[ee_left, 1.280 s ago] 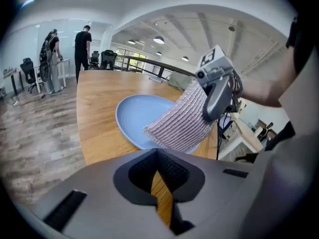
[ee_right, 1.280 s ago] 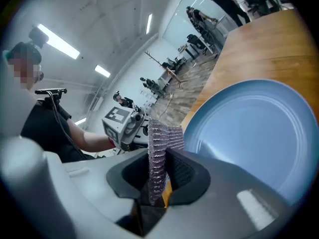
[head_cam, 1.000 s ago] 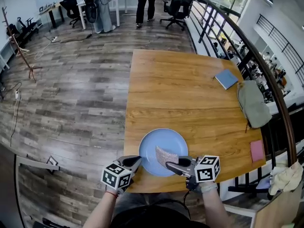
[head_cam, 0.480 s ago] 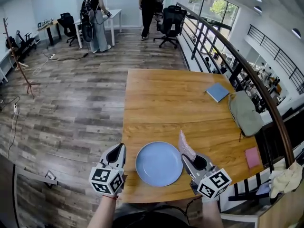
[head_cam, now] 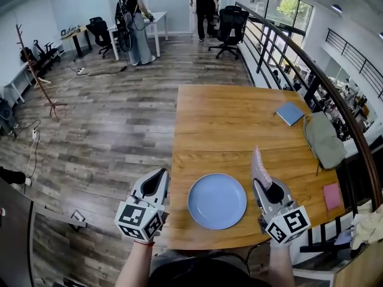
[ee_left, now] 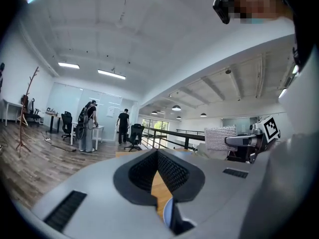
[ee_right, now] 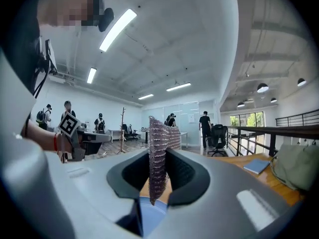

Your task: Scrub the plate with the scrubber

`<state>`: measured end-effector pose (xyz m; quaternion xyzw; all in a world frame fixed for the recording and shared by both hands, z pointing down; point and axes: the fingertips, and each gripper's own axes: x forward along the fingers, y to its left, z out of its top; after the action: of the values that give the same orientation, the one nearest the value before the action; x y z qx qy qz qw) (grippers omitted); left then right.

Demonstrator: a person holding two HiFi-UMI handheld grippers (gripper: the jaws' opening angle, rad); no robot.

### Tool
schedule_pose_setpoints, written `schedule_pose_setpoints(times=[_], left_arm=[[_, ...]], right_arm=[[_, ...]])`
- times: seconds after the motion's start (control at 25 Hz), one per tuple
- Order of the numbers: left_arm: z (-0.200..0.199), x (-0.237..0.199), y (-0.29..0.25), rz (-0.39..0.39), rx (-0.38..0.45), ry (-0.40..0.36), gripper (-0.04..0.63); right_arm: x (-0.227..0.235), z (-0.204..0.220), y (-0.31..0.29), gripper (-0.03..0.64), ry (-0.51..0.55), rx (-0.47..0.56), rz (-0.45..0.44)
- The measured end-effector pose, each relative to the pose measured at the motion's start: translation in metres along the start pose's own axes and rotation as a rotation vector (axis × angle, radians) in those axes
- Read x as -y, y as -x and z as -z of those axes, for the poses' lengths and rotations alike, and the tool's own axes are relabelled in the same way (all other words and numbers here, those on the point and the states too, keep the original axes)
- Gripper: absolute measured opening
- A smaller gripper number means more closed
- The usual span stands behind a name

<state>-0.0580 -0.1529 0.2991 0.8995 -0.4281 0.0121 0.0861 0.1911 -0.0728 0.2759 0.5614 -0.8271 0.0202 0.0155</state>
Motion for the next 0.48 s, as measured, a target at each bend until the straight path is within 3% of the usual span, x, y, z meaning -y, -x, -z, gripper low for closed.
schedule_pose_setpoints(times=[0.2,0.48], left_arm=[[-0.024,-0.012,0.009,-0.037,0.081,-0.02,-0.003],[-0.031,-0.003,0.002,-0.005,0.123,0.009,-0.003]], right_arm=[[0.003,-0.005,-0.002,0.086,0.022,0.006,-0.01],[0.004,-0.002,-0.006,0.086,0.042,-0.001,-0.025]])
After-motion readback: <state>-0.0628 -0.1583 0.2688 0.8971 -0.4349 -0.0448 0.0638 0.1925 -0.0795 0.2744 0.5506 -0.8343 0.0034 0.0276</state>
